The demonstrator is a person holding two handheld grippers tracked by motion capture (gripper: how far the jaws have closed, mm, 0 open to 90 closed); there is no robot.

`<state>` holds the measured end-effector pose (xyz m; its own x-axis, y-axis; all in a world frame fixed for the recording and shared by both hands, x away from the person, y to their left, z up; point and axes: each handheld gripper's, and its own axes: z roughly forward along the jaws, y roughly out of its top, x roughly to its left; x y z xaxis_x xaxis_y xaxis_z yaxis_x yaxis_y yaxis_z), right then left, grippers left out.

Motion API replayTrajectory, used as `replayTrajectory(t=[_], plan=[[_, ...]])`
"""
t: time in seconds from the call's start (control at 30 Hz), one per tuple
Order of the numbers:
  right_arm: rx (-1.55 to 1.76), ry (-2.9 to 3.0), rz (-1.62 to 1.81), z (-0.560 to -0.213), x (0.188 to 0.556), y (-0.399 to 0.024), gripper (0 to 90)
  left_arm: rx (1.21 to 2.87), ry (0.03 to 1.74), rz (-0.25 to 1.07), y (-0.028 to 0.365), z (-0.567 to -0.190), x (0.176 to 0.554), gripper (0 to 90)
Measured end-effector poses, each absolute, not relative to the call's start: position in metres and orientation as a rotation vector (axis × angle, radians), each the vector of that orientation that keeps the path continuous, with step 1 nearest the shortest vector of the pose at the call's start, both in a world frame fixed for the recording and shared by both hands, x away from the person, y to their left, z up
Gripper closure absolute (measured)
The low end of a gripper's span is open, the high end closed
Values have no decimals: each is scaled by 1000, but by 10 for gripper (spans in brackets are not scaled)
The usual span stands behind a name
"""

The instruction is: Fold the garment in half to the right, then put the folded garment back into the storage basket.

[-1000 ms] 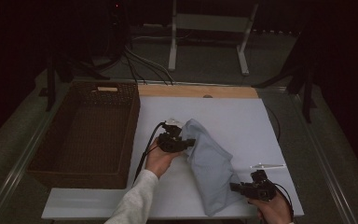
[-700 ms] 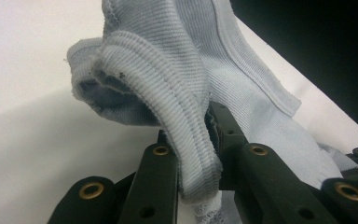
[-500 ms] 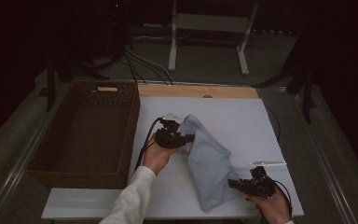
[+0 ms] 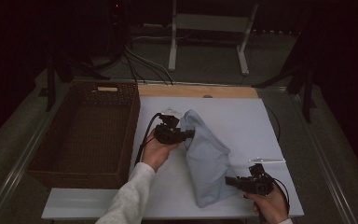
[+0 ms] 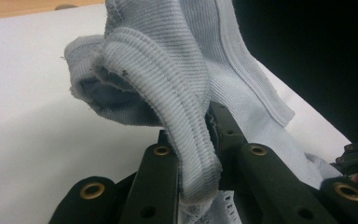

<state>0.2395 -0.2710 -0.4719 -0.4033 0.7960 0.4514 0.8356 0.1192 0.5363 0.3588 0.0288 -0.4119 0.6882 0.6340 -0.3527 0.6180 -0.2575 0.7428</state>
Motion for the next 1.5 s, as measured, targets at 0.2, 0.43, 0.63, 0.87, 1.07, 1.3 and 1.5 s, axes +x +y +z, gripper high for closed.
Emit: replayTrajectory(t=[0.2,0.43,0.63,0.87,1.07,1.3,1.5], plan=[[-1651,-2309,-1185,-468,242,-265,792,1956,976,36,30,-408,362,828],[-1618,-2317,-1203,-463,246,-255,792,1963,984,49,33,-406,364,828],[-1597,-2323,-1212,-460,248,-249,792,1965,995,60,37,-404,366,828],[-1579,-2313,-1229,-456,252,-243,792,1968,1003,70,39,-401,368,828],[-1567,-2297,-1247,-454,254,-238,792,1964,1008,78,42,-397,369,828],[-1550,-2295,-1261,-451,257,-229,793,1959,1019,82,44,-394,371,828],[-1534,-2309,-1269,-448,260,-222,793,1954,1023,96,48,-391,371,828]])
